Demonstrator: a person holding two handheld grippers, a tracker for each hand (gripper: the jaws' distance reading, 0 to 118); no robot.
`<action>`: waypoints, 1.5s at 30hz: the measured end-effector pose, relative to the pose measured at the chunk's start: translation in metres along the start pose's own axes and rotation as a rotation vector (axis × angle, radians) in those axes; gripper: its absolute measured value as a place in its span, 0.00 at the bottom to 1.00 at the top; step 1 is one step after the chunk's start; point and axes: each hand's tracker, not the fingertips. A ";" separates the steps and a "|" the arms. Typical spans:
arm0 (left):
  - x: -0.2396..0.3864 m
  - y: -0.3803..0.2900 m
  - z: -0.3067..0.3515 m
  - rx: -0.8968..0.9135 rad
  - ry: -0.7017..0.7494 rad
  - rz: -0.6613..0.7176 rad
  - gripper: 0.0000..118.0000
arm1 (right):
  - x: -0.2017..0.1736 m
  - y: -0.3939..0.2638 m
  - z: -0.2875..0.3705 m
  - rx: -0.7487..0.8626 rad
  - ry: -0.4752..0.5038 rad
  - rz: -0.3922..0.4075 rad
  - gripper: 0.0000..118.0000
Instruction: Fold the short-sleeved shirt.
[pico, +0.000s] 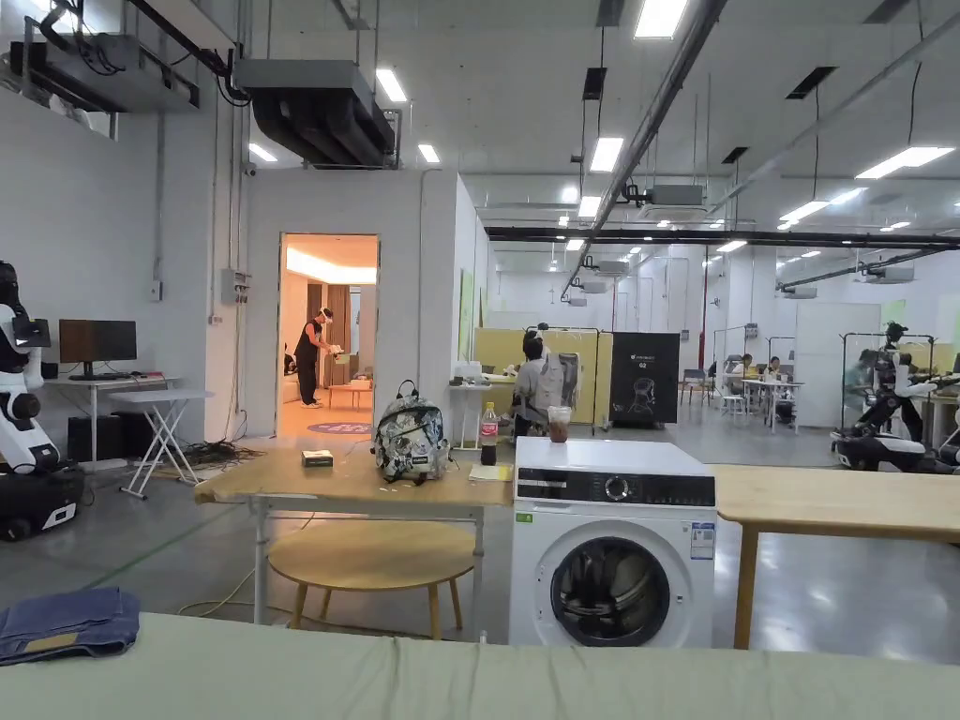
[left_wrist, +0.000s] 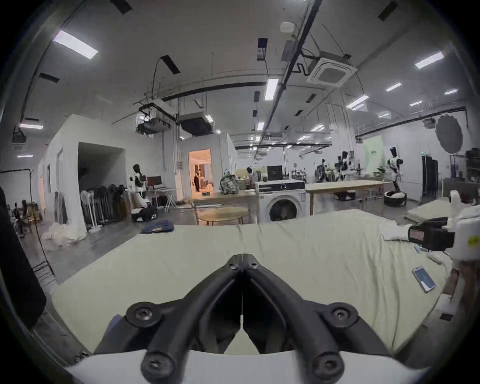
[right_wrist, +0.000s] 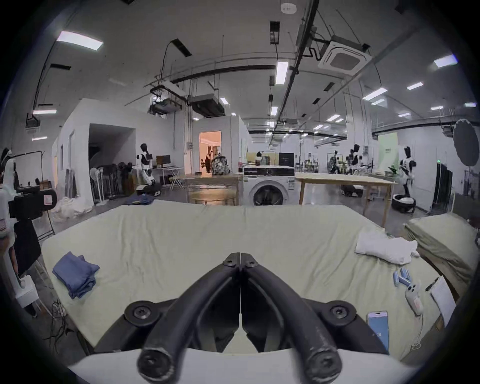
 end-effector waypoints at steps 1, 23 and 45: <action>-0.002 0.000 0.001 -0.005 -0.001 0.015 0.00 | -0.001 0.000 0.001 0.005 -0.006 0.002 0.00; -0.001 0.020 0.011 0.085 -0.029 0.061 0.47 | 0.002 0.012 0.010 0.055 -0.025 -0.010 0.72; 0.002 0.019 0.009 0.085 -0.001 0.092 0.79 | 0.007 0.019 0.012 0.067 0.006 -0.070 1.00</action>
